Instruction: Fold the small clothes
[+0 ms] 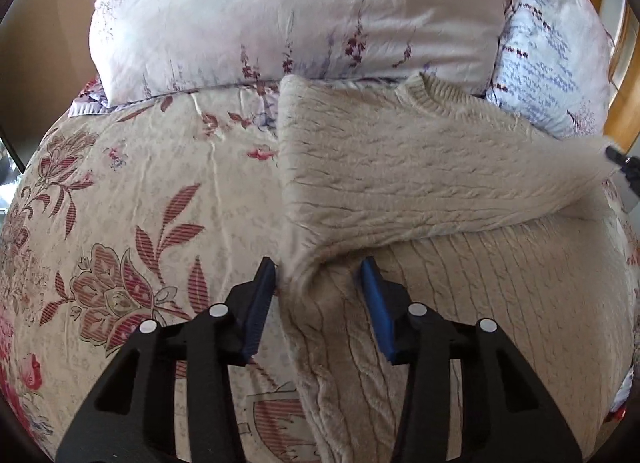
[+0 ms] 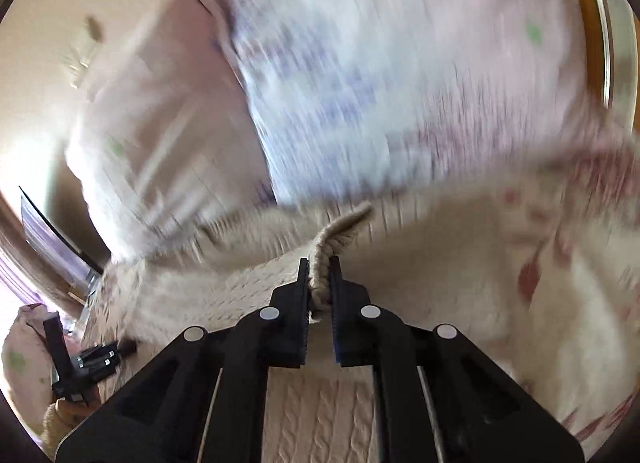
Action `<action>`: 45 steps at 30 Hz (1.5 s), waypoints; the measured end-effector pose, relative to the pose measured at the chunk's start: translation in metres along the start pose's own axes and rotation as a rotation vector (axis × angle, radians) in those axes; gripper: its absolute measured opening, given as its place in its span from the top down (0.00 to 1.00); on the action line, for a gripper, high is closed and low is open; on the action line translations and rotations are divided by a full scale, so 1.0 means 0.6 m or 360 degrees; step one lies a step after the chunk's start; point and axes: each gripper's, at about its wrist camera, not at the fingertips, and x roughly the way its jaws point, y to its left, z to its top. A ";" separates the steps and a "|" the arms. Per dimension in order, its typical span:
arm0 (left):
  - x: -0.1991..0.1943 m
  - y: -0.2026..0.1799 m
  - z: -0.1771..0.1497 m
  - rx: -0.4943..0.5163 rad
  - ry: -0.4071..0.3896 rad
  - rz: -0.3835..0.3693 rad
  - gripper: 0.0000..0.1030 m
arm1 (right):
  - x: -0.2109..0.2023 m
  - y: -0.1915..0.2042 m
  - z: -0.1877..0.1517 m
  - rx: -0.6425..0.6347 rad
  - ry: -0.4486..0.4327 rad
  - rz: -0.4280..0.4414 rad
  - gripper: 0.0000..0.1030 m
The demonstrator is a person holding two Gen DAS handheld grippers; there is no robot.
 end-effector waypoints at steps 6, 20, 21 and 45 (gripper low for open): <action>0.000 0.001 -0.001 -0.0003 -0.0008 -0.0002 0.57 | 0.070 -0.054 -0.030 0.0090 0.0256 -0.0237 0.91; -0.029 0.015 -0.031 -0.0109 -0.0005 -0.0238 0.43 | -0.032 -0.104 -0.046 0.0272 0.0210 -0.0055 0.39; -0.033 0.016 -0.037 -0.0117 -0.0005 -0.0268 0.43 | -0.050 -0.112 -0.052 0.0281 0.0217 -0.0056 0.39; -0.134 0.023 -0.211 -0.0396 0.0011 -0.0841 0.63 | -0.181 -0.149 -0.245 0.0559 0.0436 0.0490 0.63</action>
